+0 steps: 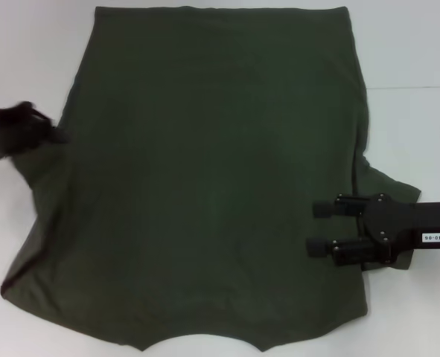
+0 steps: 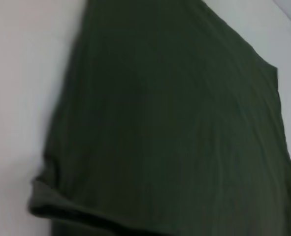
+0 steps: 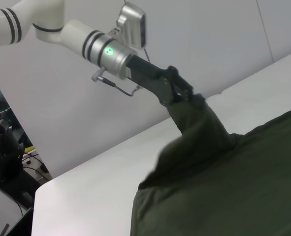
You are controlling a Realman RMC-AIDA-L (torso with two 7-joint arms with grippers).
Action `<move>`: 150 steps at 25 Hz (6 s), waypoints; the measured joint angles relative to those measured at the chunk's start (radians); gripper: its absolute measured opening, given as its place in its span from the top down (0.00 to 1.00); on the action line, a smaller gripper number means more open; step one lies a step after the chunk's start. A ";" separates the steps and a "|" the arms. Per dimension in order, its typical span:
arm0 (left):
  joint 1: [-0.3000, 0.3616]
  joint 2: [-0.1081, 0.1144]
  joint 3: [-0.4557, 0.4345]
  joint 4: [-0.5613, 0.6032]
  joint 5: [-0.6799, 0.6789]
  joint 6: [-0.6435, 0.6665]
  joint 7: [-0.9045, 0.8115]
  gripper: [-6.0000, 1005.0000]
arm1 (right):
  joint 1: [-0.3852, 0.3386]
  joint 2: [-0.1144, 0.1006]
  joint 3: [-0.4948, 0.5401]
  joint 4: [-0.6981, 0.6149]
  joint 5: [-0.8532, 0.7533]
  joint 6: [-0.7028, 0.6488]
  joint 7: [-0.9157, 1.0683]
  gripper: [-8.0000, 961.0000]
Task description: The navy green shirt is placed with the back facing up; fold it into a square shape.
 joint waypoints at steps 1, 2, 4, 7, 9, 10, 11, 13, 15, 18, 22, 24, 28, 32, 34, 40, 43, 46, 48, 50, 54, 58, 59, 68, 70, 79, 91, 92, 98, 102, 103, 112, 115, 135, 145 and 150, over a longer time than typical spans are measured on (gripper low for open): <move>-0.007 -0.011 0.001 -0.009 0.000 -0.016 -0.004 0.95 | 0.000 0.000 0.000 0.000 0.000 0.000 0.001 0.12; -0.014 -0.026 0.002 -0.020 0.000 -0.033 -0.006 0.95 | 0.000 0.000 0.000 0.000 -0.001 0.000 0.002 0.12; -0.026 -0.053 0.005 -0.042 0.000 -0.076 -0.006 0.91 | 0.000 0.000 0.000 0.001 -0.001 0.000 0.003 0.12; -0.036 -0.106 0.014 -0.063 0.000 -0.162 0.000 0.79 | -0.001 0.000 0.000 0.001 -0.001 0.000 0.003 0.12; -0.039 -0.145 0.025 -0.067 0.000 -0.213 0.008 0.72 | -0.001 0.001 0.000 0.001 -0.001 0.000 0.004 0.12; -0.040 -0.164 0.032 -0.066 -0.002 -0.231 0.018 0.68 | -0.001 0.001 0.000 0.001 -0.001 0.000 0.005 0.12; -0.041 -0.178 0.033 -0.060 -0.006 -0.243 0.036 0.64 | -0.001 0.001 0.000 0.001 -0.001 0.000 0.005 0.12; -0.036 -0.194 0.024 -0.037 -0.032 -0.246 0.090 0.56 | -0.001 0.001 0.000 0.001 -0.001 0.000 0.007 0.12; -0.014 -0.194 0.009 -0.009 -0.098 -0.231 0.159 0.40 | -0.001 -0.001 0.000 0.001 -0.001 -0.001 0.008 0.12; 0.036 -0.164 -0.016 0.002 -0.232 -0.173 0.265 0.23 | -0.002 -0.002 0.000 0.005 -0.001 0.000 0.008 0.13; 0.109 -0.122 -0.027 -0.005 -0.335 -0.127 0.324 0.13 | -0.002 -0.002 0.000 0.010 -0.001 0.002 0.008 0.13; 0.151 -0.106 -0.030 -0.011 -0.342 -0.137 0.328 0.13 | -0.002 -0.001 0.000 0.010 -0.001 0.004 0.008 0.13; 0.196 -0.100 -0.070 -0.040 -0.344 -0.167 0.379 0.13 | 0.001 -0.002 0.000 0.010 -0.001 0.007 0.008 0.13; 0.204 -0.109 -0.108 -0.083 -0.345 -0.203 0.489 0.13 | 0.007 -0.002 -0.001 0.010 -0.001 0.008 0.006 0.13; 0.196 -0.113 -0.113 -0.114 -0.345 -0.237 0.555 0.13 | 0.010 -0.002 -0.004 0.010 -0.001 0.009 0.006 0.13; 0.177 -0.124 -0.111 -0.170 -0.346 -0.341 0.670 0.13 | 0.009 -0.003 -0.007 0.010 -0.001 0.009 0.008 0.14; 0.172 -0.132 -0.110 -0.177 -0.347 -0.367 0.693 0.13 | 0.005 -0.003 -0.004 0.010 -0.001 0.007 0.008 0.14; 0.168 -0.140 -0.111 -0.186 -0.347 -0.396 0.706 0.13 | 0.002 -0.003 -0.002 0.010 -0.001 0.006 0.008 0.14; 0.162 -0.142 -0.110 -0.196 -0.347 -0.419 0.708 0.13 | 0.002 -0.003 -0.002 0.010 -0.001 0.006 0.008 0.14; 0.156 -0.143 -0.108 -0.208 -0.346 -0.434 0.712 0.13 | 0.001 -0.003 -0.001 0.010 -0.001 0.006 0.008 0.14; 0.150 -0.151 -0.107 -0.215 -0.342 -0.451 0.727 0.13 | 0.001 -0.003 -0.001 0.010 -0.001 0.007 0.008 0.14; 0.147 -0.159 -0.102 -0.217 -0.339 -0.466 0.735 0.13 | 0.001 -0.003 -0.001 0.010 -0.001 0.009 0.008 0.14; 0.147 -0.160 -0.100 -0.217 -0.338 -0.468 0.736 0.13 | 0.001 -0.003 -0.001 0.010 -0.001 0.009 0.008 0.15; 0.146 -0.166 -0.078 -0.217 -0.336 -0.478 0.733 0.13 | 0.000 -0.003 -0.002 0.010 -0.001 0.009 0.007 0.15; 0.146 -0.167 -0.078 -0.217 -0.336 -0.464 0.729 0.13 | -0.001 -0.003 -0.002 0.011 -0.001 0.009 0.007 0.15; 0.142 -0.169 -0.018 -0.230 -0.335 -0.443 0.678 0.13 | -0.002 -0.003 -0.003 0.011 -0.001 0.007 0.007 0.15; 0.053 -0.209 -0.030 -0.230 -0.451 -0.353 0.651 0.13 | -0.005 -0.003 -0.003 0.011 -0.001 0.002 0.006 0.16; 0.041 -0.214 -0.030 -0.229 -0.460 -0.335 0.651 0.13 | -0.006 -0.003 -0.002 0.011 -0.001 0.002 0.006 0.16; 0.014 -0.223 -0.017 -0.184 -0.481 -0.171 0.656 0.13 | -0.007 0.000 -0.002 0.011 -0.001 0.001 0.003 0.16; 0.084 -0.180 -0.018 -0.164 -0.476 -0.057 0.658 0.13 | -0.008 -0.003 -0.002 0.011 -0.001 0.000 0.000 0.17; 0.106 -0.168 -0.020 -0.159 -0.481 -0.029 0.659 0.13 | -0.008 -0.004 -0.001 0.011 -0.001 0.000 0.000 0.17; 0.250 -0.117 -0.011 -0.102 -0.497 0.303 0.904 0.13 | 0.010 -0.021 0.087 0.001 0.001 -0.045 0.117 0.17; 0.275 -0.130 0.005 -0.102 -0.493 0.386 1.043 0.13 | 0.030 -0.040 0.109 -0.004 -0.003 -0.052 0.281 0.17; 0.348 -0.177 -0.028 -0.104 -0.502 0.441 1.456 0.13 | 0.082 -0.158 0.388 -0.103 -0.593 -0.101 1.059 0.18; 0.343 -0.178 -0.035 -0.106 -0.502 0.430 1.454 0.13 | 0.077 -0.152 0.390 -0.074 -0.649 -0.007 1.033 0.19; 0.341 -0.179 -0.036 -0.108 -0.502 0.426 1.452 0.13 | 0.091 -0.146 0.373 -0.017 -0.670 0.041 1.022 0.19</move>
